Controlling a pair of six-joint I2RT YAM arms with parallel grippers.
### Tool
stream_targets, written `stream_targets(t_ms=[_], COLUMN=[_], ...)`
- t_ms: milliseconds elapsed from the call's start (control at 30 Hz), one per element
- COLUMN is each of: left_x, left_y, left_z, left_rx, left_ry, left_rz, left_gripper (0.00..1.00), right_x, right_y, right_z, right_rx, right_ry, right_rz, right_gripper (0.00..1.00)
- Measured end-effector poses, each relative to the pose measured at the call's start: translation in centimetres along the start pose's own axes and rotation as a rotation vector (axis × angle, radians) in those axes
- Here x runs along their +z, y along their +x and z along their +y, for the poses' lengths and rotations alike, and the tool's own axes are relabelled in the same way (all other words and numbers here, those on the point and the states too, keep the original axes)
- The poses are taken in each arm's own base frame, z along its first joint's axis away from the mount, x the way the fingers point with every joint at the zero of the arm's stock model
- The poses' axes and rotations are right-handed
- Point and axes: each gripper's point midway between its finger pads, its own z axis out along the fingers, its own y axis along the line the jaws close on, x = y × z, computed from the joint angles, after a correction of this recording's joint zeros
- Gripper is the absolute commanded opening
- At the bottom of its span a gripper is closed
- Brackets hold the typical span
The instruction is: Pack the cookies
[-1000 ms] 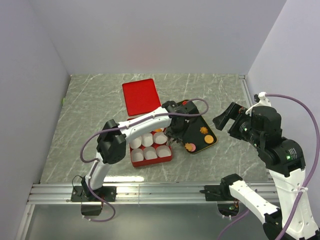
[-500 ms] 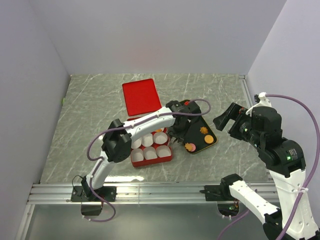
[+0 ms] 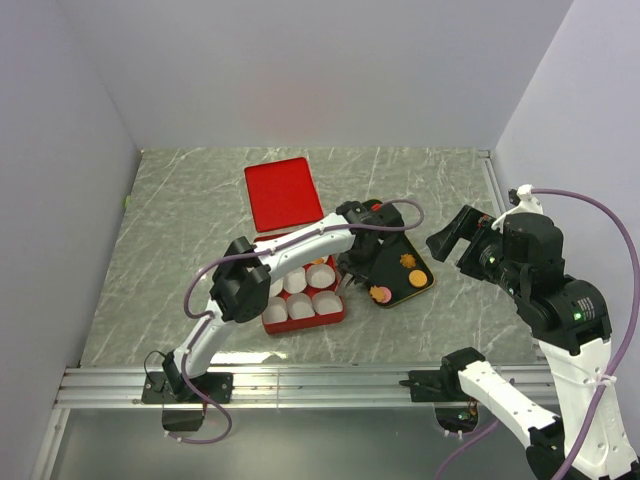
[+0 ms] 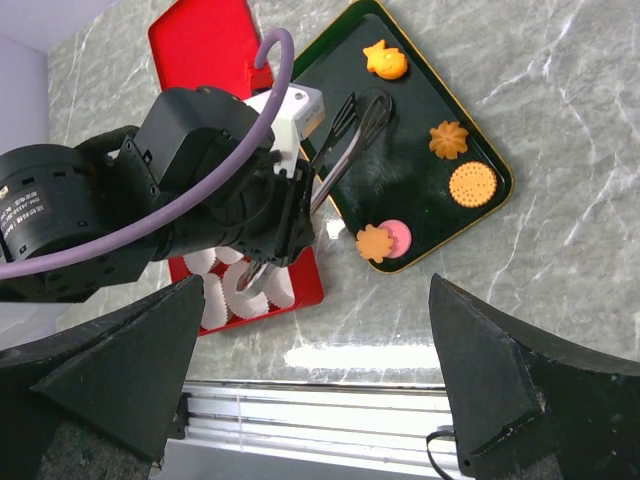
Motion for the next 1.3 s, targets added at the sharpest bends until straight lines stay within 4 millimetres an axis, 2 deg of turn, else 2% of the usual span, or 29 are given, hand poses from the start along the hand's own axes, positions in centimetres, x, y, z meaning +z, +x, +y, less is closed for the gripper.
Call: stream_targets(t_ms=[300, 433, 567, 700, 867, 967, 1100, 1300], left_x=[-0.1, -1.0, -3.7, -8.2, -13.9, -16.2, -17.3, -16.9], left_y=[-0.4, -0.9, -1.4, -1.6, 0.6, 2.5, 5.2, 9.3], left_z=[0.5, 1.1, 2.0, 3.4, 5.7, 7.1, 8.7, 10.5], left_rx=[-0.018, -0.035, -0.069, -0.116, -0.178, -0.215, -0.252, -0.291], left_ry=[-0.001, -0.005, -0.008, 0.000, 0.017, 0.020, 0.007, -0.009], left_rz=[-0.006, -0.024, -0.068, -0.151, -0.232, -0.258, -0.261, -0.228], left_gripper=[0.30, 0.29, 0.29, 0.29, 0.29, 0.28, 0.28, 0.27], right_x=[0.0, 0.0, 0.2, 0.7, 0.9, 0.9, 1.2, 1.3], right_y=[0.0, 0.0, 0.1, 0.3, 0.2, 0.2, 0.4, 0.6], right_z=[0.0, 0.1, 0.3, 0.6, 1.2, 1.5, 1.7, 2.2], right_rx=[0.000, 0.000, -0.001, -0.002, 0.000, 0.004, 0.005, 0.009], right_ry=[-0.002, -0.005, -0.009, -0.014, -0.040, -0.056, -0.065, -0.089], right_rz=[-0.001, 0.002, 0.015, 0.034, 0.039, 0.039, 0.047, 0.059], right_gripper=[1.00, 1.00, 1.00, 1.00, 1.00, 1.00, 1.00, 1.00])
